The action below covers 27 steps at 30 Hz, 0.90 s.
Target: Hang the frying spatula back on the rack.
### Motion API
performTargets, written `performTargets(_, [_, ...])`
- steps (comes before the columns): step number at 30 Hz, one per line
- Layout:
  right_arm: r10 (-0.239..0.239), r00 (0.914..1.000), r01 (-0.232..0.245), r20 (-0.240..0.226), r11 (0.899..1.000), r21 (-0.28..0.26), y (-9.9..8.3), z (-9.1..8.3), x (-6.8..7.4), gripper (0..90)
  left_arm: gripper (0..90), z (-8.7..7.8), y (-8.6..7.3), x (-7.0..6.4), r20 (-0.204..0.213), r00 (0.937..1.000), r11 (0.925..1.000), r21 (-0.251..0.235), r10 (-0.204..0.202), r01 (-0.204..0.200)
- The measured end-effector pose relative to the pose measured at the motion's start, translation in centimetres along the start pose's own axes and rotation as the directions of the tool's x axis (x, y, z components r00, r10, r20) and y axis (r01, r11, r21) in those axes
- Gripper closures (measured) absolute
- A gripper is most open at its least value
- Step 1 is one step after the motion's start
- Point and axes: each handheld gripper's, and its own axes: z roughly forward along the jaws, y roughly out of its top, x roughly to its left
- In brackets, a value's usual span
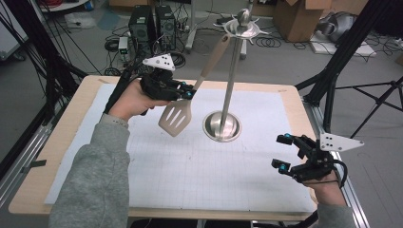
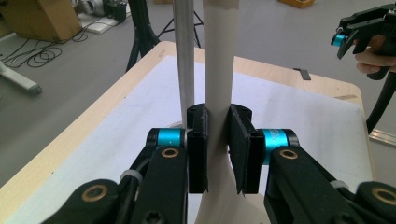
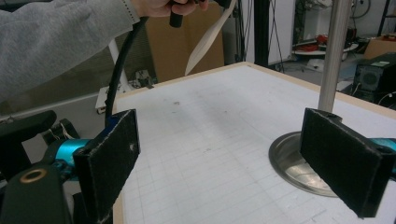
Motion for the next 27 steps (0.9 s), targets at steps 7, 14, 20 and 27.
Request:
performTargets(7, [-0.003,1.0,0.003,0.001,1.0,-0.001,0.0,-0.1,0.0,11.4,77.6,0.6,0.0,-0.1,0.002,1.0,1.0,0.002,0.007,-0.007])
performTargets(14, [-0.001,1.0,0.001,0.004,1.0,-0.004,0.0,-0.2,0.0,11.4,77.7,1.5,0.1,-0.2,0.002,0.9999,0.9999,0.001,0.011,-0.011])
performTargets(20, [0.0,1.0,0.0,0.004,1.0,-0.008,0.0,-0.3,0.0,11.5,77.5,2.0,-0.3,-0.1,0.005,1.0,0.9998,-0.022,0.003,-0.003])
performTargets(27, [-0.001,1.0,0.001,0.004,1.0,-0.009,0.0,-0.3,0.1,11.4,77.6,2.2,-0.3,-0.2,0.007,0.9999,0.9995,-0.03,0.011,-0.01])
